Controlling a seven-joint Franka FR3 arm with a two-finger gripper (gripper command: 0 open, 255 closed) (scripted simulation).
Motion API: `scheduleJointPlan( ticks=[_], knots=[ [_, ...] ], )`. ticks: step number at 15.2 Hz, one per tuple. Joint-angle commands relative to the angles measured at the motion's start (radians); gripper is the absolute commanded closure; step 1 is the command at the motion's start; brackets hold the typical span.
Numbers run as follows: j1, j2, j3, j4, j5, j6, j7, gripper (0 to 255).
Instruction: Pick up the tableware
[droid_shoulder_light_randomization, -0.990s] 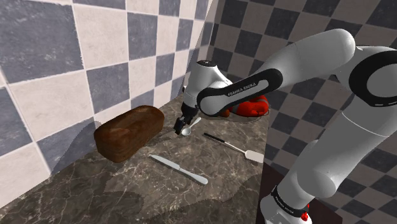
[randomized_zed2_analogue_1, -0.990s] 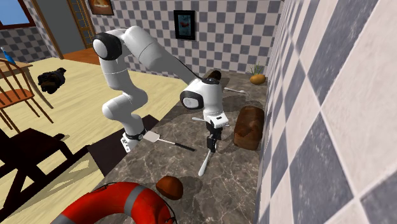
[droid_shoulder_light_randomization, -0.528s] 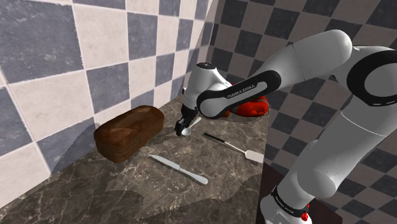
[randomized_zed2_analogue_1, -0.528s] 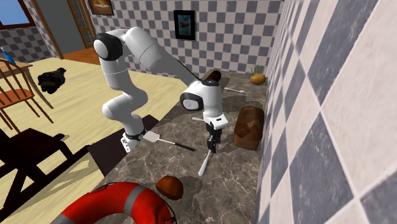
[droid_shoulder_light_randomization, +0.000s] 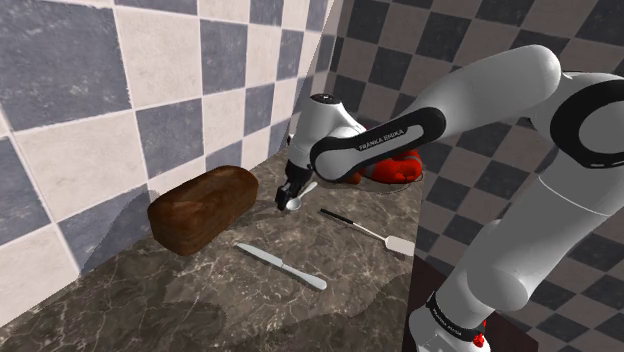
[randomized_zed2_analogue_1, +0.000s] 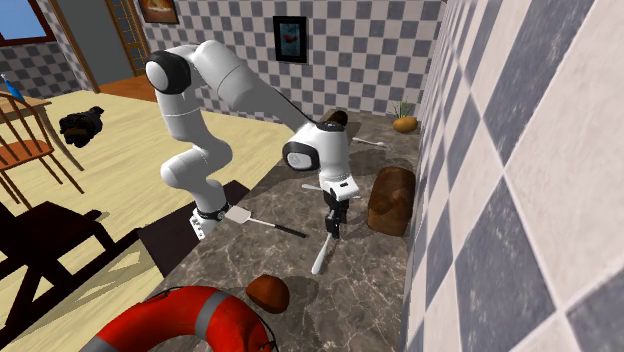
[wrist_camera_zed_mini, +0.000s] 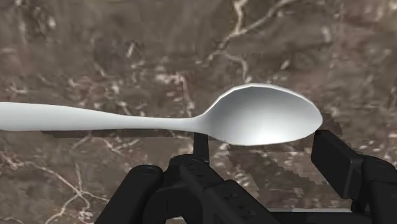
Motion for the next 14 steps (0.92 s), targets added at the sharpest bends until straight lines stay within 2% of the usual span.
scheduleJointPlan(
  ticks=[1,12,14],
  knots=[
    [0.000,-0.015,-0.001,0.012,0.007,-0.027,-0.007,255],
    [0.003,-0.089,-0.008,0.092,0.036,-0.178,-0.032,255],
    [0.003,-0.090,-0.008,0.093,0.036,-0.180,-0.032,255]
  ],
)
